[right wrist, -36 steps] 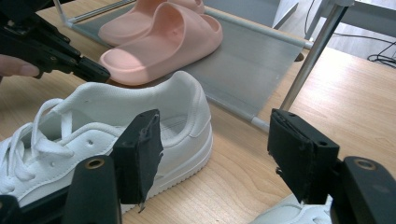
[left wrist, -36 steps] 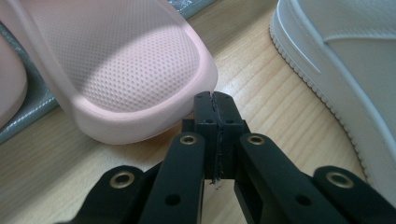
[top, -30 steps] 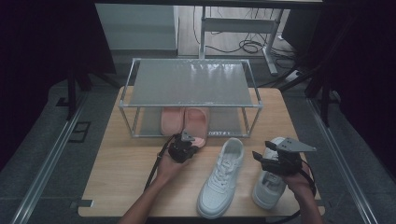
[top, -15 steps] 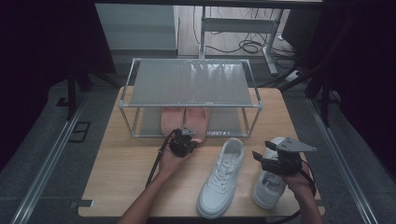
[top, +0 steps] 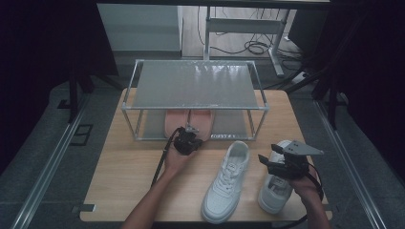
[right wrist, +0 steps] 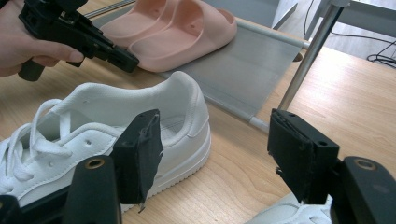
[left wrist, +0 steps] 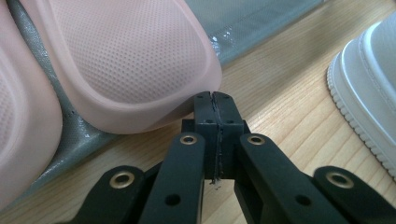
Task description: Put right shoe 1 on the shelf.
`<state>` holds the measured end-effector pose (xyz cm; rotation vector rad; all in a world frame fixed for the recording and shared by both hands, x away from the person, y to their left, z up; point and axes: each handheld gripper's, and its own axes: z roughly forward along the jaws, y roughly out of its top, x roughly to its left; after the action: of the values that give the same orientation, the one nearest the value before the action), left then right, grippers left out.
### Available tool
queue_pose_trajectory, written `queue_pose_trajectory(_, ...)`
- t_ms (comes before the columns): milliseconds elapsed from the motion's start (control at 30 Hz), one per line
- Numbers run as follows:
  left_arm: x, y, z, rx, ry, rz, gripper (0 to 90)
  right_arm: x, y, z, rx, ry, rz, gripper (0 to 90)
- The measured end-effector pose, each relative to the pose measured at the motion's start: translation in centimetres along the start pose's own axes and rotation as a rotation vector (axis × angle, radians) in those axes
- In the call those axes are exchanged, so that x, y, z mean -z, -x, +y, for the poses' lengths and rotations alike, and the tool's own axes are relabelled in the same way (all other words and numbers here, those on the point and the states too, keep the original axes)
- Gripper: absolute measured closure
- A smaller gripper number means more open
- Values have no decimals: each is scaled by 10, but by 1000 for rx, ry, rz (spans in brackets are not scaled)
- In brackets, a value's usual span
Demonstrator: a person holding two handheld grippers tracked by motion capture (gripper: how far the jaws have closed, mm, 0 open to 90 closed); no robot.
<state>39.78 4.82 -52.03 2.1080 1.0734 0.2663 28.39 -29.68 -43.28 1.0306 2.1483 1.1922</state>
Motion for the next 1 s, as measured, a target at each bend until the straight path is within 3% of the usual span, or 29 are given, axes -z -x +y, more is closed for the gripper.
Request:
queue_pose_trajectory(733,-7,-1,1,52,29,42,893,-2,-1,0,-1,-4,1,354)
queue_pose_trajectory(1000,-5,3,0,32,14,35,894,-1,0,-1,-1,-5,-1,354)
